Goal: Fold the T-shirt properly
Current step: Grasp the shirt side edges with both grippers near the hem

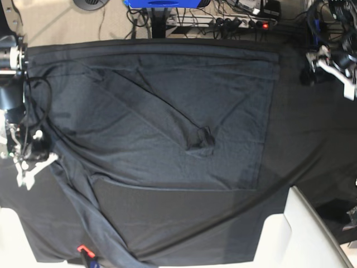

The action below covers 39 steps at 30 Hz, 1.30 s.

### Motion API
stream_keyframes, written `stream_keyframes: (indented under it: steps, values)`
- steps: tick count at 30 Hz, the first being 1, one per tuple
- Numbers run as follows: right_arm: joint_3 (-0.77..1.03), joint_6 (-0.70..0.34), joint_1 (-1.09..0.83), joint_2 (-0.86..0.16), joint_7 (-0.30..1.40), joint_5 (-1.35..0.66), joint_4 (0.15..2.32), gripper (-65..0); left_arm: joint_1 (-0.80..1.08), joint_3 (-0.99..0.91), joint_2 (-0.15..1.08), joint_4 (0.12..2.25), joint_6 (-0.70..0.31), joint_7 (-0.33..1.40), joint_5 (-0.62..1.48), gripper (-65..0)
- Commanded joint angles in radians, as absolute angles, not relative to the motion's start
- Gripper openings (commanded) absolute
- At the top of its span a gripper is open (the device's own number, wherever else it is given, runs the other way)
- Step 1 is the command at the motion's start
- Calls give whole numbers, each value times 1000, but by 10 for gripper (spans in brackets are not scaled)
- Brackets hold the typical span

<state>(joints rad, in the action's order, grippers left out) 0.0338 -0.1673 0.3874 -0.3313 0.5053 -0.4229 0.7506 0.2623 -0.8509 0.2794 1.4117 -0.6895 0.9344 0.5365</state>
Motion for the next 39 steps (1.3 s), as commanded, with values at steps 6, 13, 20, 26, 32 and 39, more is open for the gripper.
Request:
stream_keyframes:
  steps: [6, 13, 20, 26, 32, 39]
  values:
    - [64, -162, 329, -351, 561, -430, 966, -648, 128, -723, 297, 1419, -698, 924, 374, -71]
    - [64, -162, 311, -351, 595, -430, 995, -648, -107, -627, 303, 1139, -698, 923, 366, -71]
    - [64, -162, 309, -351, 595, -429, 995, -648, -259, -499, 302, 931, -625, 826, 367, -72]
    - [64, -162, 309, -351, 595, -429, 995, -648, -335, -433, 282, 769, -625, 805, 375, -74]
    - [113, -165, 309, -352, 595, -429, 995, -648, -320, -430, 254, 763, -628, 788, 377, -163]
    - [130, -168, 308, -352, 595, -429, 995, -648, -302, -437, 242, 762, -627, 786, 377, -523]
